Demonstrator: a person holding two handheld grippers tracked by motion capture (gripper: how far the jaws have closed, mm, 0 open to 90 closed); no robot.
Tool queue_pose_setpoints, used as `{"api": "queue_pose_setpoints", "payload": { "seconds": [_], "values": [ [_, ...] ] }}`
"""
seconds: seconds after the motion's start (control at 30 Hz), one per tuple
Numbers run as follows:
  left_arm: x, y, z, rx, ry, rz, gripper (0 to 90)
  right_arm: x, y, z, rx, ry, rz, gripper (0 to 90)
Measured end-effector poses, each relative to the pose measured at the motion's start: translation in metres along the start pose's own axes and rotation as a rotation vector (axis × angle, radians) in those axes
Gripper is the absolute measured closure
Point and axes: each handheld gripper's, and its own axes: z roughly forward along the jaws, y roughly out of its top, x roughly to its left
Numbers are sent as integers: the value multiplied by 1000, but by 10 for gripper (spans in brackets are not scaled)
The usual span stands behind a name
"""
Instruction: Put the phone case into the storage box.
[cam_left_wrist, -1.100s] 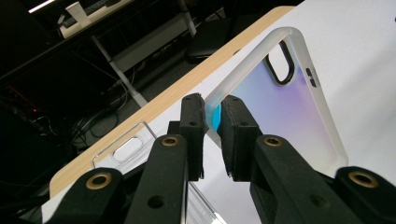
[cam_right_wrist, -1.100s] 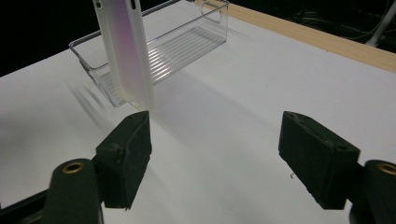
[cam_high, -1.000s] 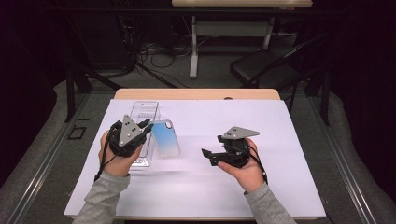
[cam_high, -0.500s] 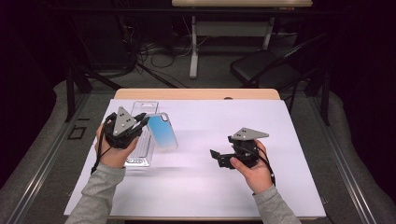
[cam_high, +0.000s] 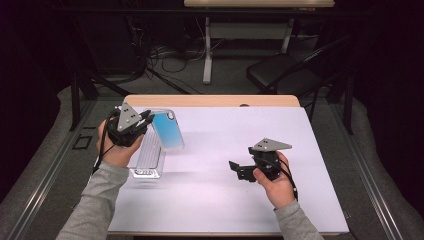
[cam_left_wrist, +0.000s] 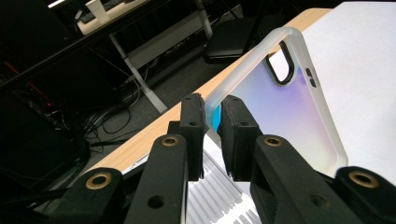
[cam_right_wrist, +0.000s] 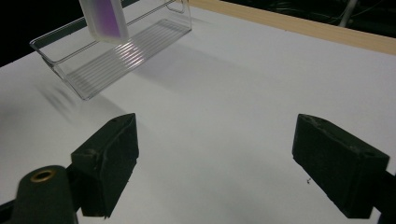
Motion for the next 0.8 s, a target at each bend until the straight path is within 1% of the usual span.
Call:
{"api": "queue_pose_setpoints", "payload": {
  "seconds": [0.2, 0.27, 0.37, 0.43, 0.53, 0.57, 0.73, 0.8],
  "values": [
    [13, 3, 1, 5, 20, 2, 800, -2, -2, 1, 5, -3, -3, 141],
    [18, 4, 1, 6, 19, -12, 800, -2, -2, 1, 5, -3, -6, 141],
    [24, 5, 3, 8, 29, -16, 800, -2, -3, 1, 5, -7, -4, 141],
    [28, 6, 4, 13, 37, -11, 800, -3, -3, 1, 6, -10, -3, 141],
    [34, 5, 7, 16, 51, -5, 800, -3, -3, 1, 6, -14, -6, 141],
    [36, 5, 9, 17, 52, -10, 800, -3, -3, 1, 7, -15, -7, 141],
    [45, 2, 17, 41, 67, 1, 800, -4, -4, 1, 6, -19, -6, 141],
    [49, 0, 21, 46, 70, -3, 800, -5, -4, 2, 5, -20, -8, 141]
  ]
}}
